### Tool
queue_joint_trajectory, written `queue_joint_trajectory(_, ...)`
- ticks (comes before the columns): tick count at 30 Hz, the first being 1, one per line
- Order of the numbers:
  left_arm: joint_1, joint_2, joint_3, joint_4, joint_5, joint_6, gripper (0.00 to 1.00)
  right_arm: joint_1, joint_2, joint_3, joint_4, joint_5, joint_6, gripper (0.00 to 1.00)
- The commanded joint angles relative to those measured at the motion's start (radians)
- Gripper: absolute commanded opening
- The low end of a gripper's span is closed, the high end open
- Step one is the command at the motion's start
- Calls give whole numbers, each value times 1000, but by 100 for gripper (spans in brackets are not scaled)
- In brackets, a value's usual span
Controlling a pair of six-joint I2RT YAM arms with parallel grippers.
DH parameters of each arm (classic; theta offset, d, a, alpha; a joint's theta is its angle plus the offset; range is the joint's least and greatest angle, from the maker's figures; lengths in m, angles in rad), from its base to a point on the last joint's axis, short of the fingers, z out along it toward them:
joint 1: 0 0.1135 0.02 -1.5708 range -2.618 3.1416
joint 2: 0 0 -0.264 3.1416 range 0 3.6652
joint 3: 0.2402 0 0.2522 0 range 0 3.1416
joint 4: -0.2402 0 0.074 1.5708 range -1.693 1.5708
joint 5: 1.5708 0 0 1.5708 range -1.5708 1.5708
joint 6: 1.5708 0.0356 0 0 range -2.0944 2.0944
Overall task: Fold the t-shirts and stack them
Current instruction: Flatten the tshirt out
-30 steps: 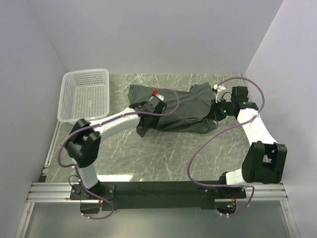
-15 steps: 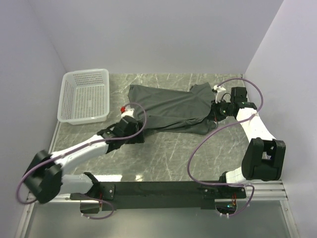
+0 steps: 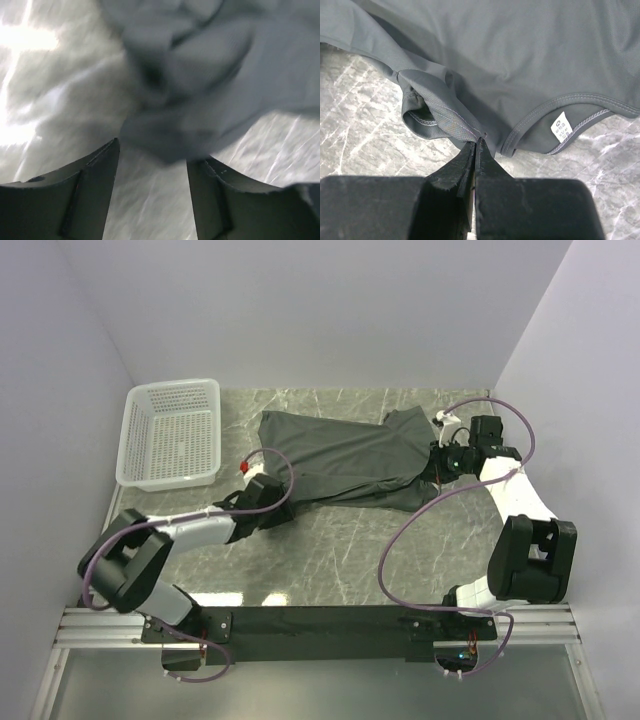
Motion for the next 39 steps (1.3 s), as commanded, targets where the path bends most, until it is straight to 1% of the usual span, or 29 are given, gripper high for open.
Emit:
queue_joint_trajectory(1,17,88,44,57,11,-41,61,-11,-5,2,33,-29,12,0)
queue_joint_trajectory(2,22,125,61,60,15,-43,58,-13,-7,2,33,-31,10,0)
queue_joint_trajectory(4,31,151,73,67,23,-37,51,-16,-7,2,32,-32,9,0)
queue_joint_trajectory(5,31,165,84,67,25,-31,40,-16,-7,4,33,-32,10,0)
queue_joint_trajectory(7,31,165,89,62,25,-23,28,-22,-10,4,32,-34,10,0)
queue_joint_trajectory(8,31,150,87,53,20,-8,16,-25,-11,4,33,-32,9,0)
queue_joint_trajectory(10,30,121,87,27,-6,15,4,-28,-17,4,32,-26,2,0)
queue_joint_trajectory(11,30,83,87,-10,-21,46,1,-33,-25,4,29,-23,-1,0)
queue_joint_trajectory(12,30,61,89,-16,-34,66,1,-36,-30,2,30,-23,-7,0)
queue_joint_trajectory(15,30,-34,105,-131,-83,155,0,-47,-50,10,6,-23,-46,0)
queue_joint_trajectory(17,27,-108,142,-208,-122,230,0,-62,-72,22,-46,-24,-85,0)
queue_joint_trajectory(18,24,-129,162,-290,-132,261,0,-68,-82,37,-69,-28,-137,0)
queue_joint_trajectory(20,8,-172,229,-385,-178,345,0,-80,-106,54,-160,-22,-203,0)
queue_joint_trajectory(21,2,-180,251,-483,-192,379,0,-92,-115,67,-189,-15,-270,0)
queue_joint_trajectory(22,-7,-189,269,-522,-207,441,0,-99,-126,70,-254,-14,-310,0)
queue_joint_trajectory(23,-24,-191,297,-565,-218,472,0,-105,-149,73,-289,-14,-355,0)
queue_joint_trajectory(24,-32,-192,306,-622,-234,498,0,-117,-161,70,-322,-14,-448,0)
queue_joint_trajectory(26,-67,-200,303,-668,-236,580,0,-125,-213,59,-419,-12,-545,0)
queue_joint_trajectory(27,-79,-204,296,-679,-233,607,0,-131,-232,39,-451,-14,-650,0)
queue_joint_trajectory(28,-84,-223,300,-670,-189,633,0,-131,-253,24,-514,-14,-707,0)
queue_joint_trajectory(29,-107,-238,290,-658,-151,664,1,-132,-298,7,-536,-11,-758,0)
queue_joint_trajectory(30,-125,-249,288,-651,-131,678,0,-132,-322,-34,-556,3,-851,0)
queue_joint_trajectory(33,-156,-274,309,-668,-109,698,1,-132,-416,-134,-596,40,-1002,0)
queue_joint_trajectory(34,-165,-277,329,-689,-92,712,1,-132,-457,-159,-585,72,-1025,0)
queue_joint_trajectory(35,-183,-277,340,-699,-89,721,1,-132,-471,-180,-586,89,-1078,0)
queue_joint_trajectory(36,-197,-275,351,-711,-87,733,1,-132,-488,-215,-588,100,-1097,0)
queue_joint_trajectory(39,-286,-252,397,-800,-201,784,1,-140,-522,-222,-562,107,-1085,0)
